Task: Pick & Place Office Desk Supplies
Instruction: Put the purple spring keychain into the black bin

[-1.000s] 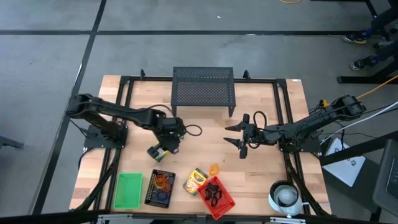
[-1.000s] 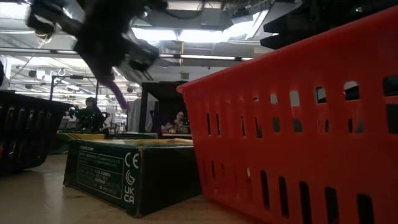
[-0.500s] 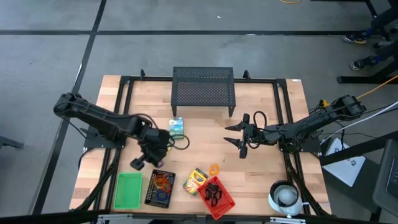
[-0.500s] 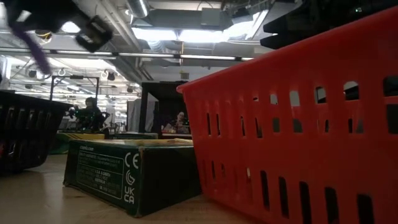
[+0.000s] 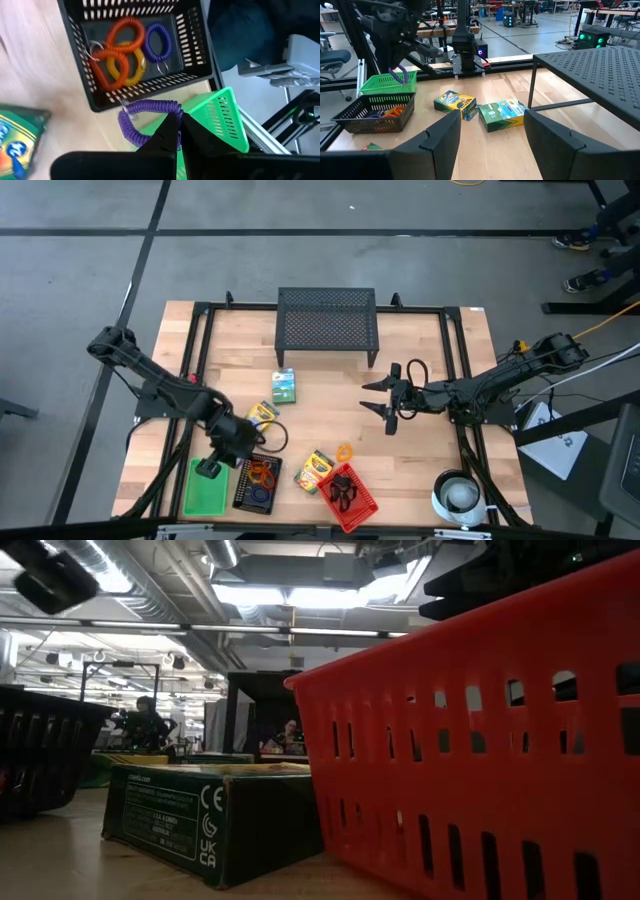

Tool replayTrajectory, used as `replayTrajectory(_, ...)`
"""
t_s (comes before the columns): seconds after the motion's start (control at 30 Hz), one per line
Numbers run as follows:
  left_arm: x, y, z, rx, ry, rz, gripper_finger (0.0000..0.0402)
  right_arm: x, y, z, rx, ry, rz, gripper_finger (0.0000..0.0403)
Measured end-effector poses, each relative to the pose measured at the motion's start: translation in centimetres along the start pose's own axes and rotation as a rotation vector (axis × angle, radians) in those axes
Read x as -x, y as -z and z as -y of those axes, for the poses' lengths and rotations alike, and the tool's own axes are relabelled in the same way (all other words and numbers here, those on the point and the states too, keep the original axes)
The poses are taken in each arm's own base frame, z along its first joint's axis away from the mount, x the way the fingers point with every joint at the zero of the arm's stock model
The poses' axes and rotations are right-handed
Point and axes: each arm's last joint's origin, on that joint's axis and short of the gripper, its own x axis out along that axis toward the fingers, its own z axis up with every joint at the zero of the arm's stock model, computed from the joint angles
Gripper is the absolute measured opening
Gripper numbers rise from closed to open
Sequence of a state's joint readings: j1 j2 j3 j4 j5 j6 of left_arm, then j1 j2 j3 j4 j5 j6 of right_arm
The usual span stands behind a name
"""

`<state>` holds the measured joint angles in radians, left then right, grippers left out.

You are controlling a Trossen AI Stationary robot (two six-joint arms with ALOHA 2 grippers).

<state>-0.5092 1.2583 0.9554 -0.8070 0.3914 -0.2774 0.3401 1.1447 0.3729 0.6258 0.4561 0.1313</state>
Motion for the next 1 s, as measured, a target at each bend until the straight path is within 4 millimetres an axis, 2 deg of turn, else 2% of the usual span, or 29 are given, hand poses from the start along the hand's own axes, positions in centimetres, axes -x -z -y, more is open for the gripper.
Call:
replayTrajectory(0.3,-1.0,1.2,3.5,0.056,-0.041,0.007,0.0003,0.0,0.0,0.0,-0.001,0.0,0.0,0.0219)
replayTrajectory(0.5,1.1,1.4,5.0,0.033,-0.004,0.181,0.0003,0.0,0.0,0.0,-0.018,-0.003,-0.001,0.0219)
replayTrajectory(0.77,3.1,4.4,6.3,0.139,-0.108,0.237,0.0003,0.0,0.1,0.0,-0.012,-0.001,-0.013,0.0219)
replayTrajectory(0.87,2.1,5.8,6.7,0.185,-0.068,0.271,0.0003,0.0,0.1,0.0,-0.019,-0.002,-0.013,0.0219)
replayTrajectory(1.0,-0.4,7.7,6.6,0.252,0.008,0.305,0.0003,0.0,0.1,0.0,-0.038,-0.001,-0.014,0.0219)
